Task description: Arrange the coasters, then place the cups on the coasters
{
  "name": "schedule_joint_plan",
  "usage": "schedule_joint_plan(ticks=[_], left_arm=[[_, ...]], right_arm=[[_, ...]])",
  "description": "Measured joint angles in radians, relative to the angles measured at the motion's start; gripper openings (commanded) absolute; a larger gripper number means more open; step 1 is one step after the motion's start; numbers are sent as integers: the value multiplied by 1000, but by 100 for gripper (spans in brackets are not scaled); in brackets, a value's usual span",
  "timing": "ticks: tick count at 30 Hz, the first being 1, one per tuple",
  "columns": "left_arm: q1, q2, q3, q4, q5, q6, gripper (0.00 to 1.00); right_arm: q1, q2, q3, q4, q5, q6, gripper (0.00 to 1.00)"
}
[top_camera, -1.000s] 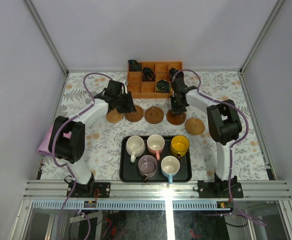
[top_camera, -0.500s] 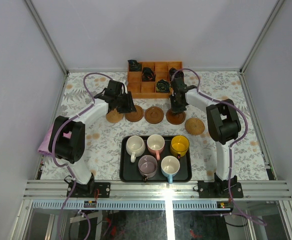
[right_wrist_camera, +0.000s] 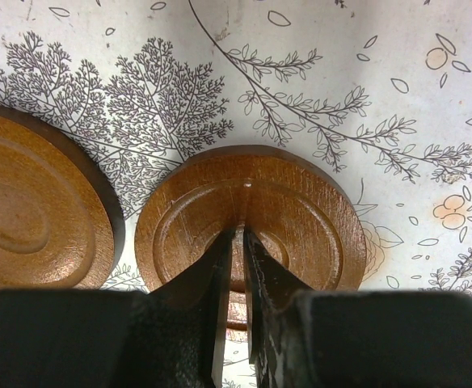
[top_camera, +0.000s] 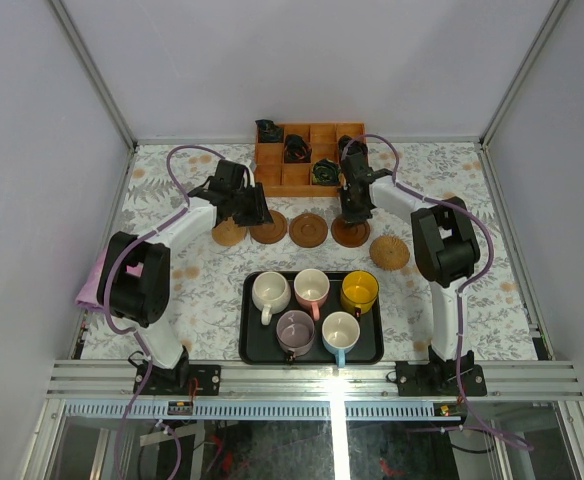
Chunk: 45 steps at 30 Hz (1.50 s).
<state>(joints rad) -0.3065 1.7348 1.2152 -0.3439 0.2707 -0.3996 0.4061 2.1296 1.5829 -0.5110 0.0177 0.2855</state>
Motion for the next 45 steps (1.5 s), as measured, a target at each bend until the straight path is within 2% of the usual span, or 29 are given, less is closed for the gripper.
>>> schedule_joint_plan(ticks=[10, 12, 16, 20, 28, 30, 34, 36, 41, 45], left_arm=[[0, -7, 0, 2, 0, 14, 38], [1, -16, 0, 7, 0, 24, 38], [1, -53, -1, 17, -1, 48, 39], [1, -122, -38, 61, -4, 74, 39], [5, -307, -215, 176, -43, 85, 39], [7, -377, -271, 210, -67, 89, 45], [15, -546, -372, 286, -141, 109, 67], [19, -628, -413, 325, -190, 119, 74], [54, -751, -484, 367, -321, 123, 80], [79, -753, -505, 365, -370, 108, 82]], right_arm=[[0, -44, -8, -11, 0, -2, 20], [0, -97, -13, -15, 3, -2, 22], [0, -230, -45, -5, 39, 2, 34], [0, -362, -129, 9, 106, 10, 45], [-19, -532, -438, 2, 220, 53, 45], [-40, -560, -502, -1, 230, 69, 45], [-76, -599, -571, 1, 244, 93, 44], [-83, -610, -588, 7, 253, 100, 44], [-83, -608, -605, 31, 251, 112, 43], [-83, -584, -604, 54, 237, 119, 42]])
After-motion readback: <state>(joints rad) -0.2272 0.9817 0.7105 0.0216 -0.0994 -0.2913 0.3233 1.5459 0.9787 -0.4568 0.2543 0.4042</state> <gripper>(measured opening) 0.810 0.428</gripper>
